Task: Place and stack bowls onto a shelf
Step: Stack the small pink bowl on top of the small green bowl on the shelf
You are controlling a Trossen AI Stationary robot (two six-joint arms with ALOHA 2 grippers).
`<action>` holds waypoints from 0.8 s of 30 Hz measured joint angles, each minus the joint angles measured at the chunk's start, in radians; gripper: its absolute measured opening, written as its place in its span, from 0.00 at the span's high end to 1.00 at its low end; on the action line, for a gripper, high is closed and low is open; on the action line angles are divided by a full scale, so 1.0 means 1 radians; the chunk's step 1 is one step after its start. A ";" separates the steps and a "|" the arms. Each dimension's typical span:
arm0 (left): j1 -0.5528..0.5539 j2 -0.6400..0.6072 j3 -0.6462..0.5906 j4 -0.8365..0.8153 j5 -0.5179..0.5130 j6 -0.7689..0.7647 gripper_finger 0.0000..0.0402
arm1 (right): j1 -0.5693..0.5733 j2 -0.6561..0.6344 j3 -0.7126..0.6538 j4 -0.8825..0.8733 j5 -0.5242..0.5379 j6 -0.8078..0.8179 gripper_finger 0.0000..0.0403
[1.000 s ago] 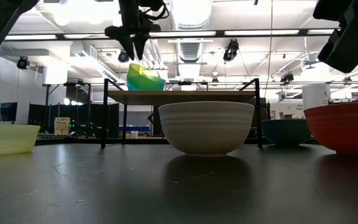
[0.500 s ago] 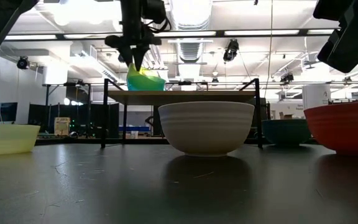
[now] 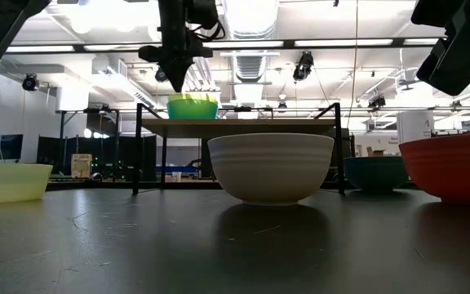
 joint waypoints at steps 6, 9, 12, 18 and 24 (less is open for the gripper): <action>0.000 -0.005 0.000 0.000 0.001 0.000 1.00 | 0.000 0.000 0.000 0.000 0.000 0.002 0.84; -0.002 -0.018 0.000 -0.019 0.003 0.000 1.00 | 0.000 0.000 0.000 0.000 0.000 0.002 0.84; -0.030 -0.044 0.000 -0.072 0.027 -0.016 1.00 | 0.000 0.000 0.000 0.000 0.000 0.003 0.84; -0.217 -0.141 -0.073 -0.077 0.027 -0.107 1.00 | 0.000 0.000 0.000 -0.001 0.000 -0.006 0.84; -0.476 -0.242 -0.288 -0.078 0.007 -0.329 1.00 | 0.000 0.000 0.000 -0.001 0.000 -0.024 0.84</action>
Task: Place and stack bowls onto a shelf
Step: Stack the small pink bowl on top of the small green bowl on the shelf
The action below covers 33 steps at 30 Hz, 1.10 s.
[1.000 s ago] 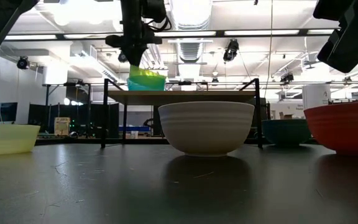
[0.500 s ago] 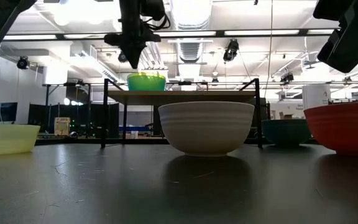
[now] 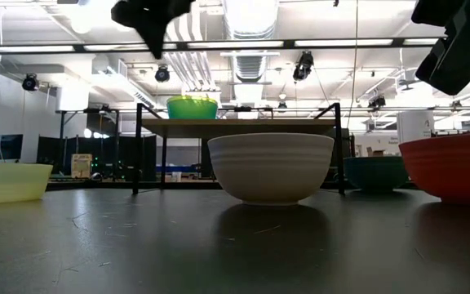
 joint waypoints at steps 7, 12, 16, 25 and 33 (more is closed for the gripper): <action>-0.267 -0.080 -0.257 0.096 0.091 -0.339 1.00 | 0.000 0.000 0.000 0.001 -0.001 0.006 0.84; -0.421 -0.074 -0.344 0.270 0.128 -0.452 1.00 | 0.000 0.000 0.000 0.014 0.000 -0.003 0.84; -0.531 -0.042 -0.368 0.352 0.136 -0.521 1.00 | 0.000 0.000 0.000 0.040 0.001 -0.009 0.84; -0.795 0.064 -0.367 0.403 0.237 -0.959 1.00 | 0.000 0.000 0.000 0.085 -0.002 0.087 0.84; -0.872 0.152 -0.367 0.431 0.391 -1.057 1.00 | 0.000 0.007 0.000 0.123 0.023 0.072 0.84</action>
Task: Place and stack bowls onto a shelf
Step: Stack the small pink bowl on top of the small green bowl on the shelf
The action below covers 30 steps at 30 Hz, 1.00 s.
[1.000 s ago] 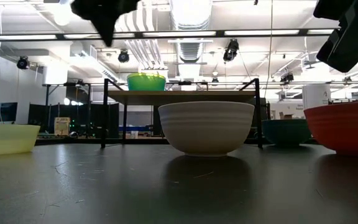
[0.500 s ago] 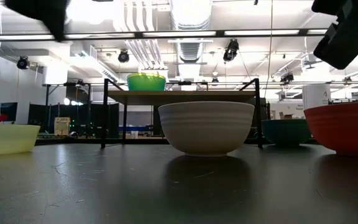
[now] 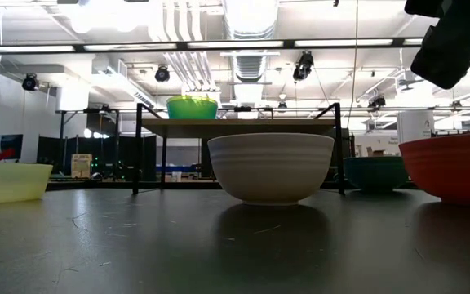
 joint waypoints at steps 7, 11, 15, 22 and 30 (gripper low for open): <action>0.000 0.051 0.000 0.047 0.055 0.065 0.92 | 0.000 0.046 0.000 -0.001 0.001 0.028 0.84; 0.000 0.058 0.000 0.045 0.056 0.085 0.84 | 0.000 0.082 0.000 -0.001 0.001 0.031 0.84; -0.001 0.059 0.000 0.040 0.056 0.085 0.76 | 0.000 0.118 0.000 -0.001 0.000 0.031 0.84; -0.018 0.061 -0.054 0.063 0.052 0.011 0.70 | 0.000 0.138 0.000 -0.001 -0.019 0.061 0.84; -0.028 0.061 -0.187 0.252 0.056 -0.069 0.72 | 0.000 0.122 0.000 -0.003 -0.033 0.061 0.84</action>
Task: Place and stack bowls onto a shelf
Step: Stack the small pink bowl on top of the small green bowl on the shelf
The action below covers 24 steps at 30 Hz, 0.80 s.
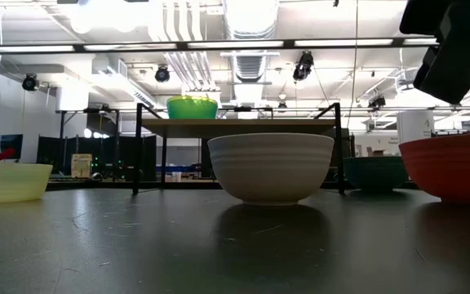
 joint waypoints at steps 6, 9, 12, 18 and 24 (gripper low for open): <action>0.000 0.000 -0.048 0.007 0.000 -0.019 0.79 | 0.000 0.000 0.000 -0.001 0.000 0.000 0.84; 0.000 0.000 -0.043 0.011 0.001 0.023 0.89 | 0.000 0.000 0.000 -0.001 -0.001 0.000 0.84; 0.001 0.000 -0.025 0.021 0.000 0.069 0.98 | 0.000 0.001 0.007 -0.003 -0.006 -0.012 0.84; 0.018 -0.001 0.032 0.053 -0.043 0.263 0.99 | 0.000 0.001 0.048 -0.005 -0.061 -0.113 0.84; 0.059 -0.001 0.163 0.076 -0.288 0.636 1.00 | 0.000 0.014 0.117 0.004 -0.149 -0.350 0.84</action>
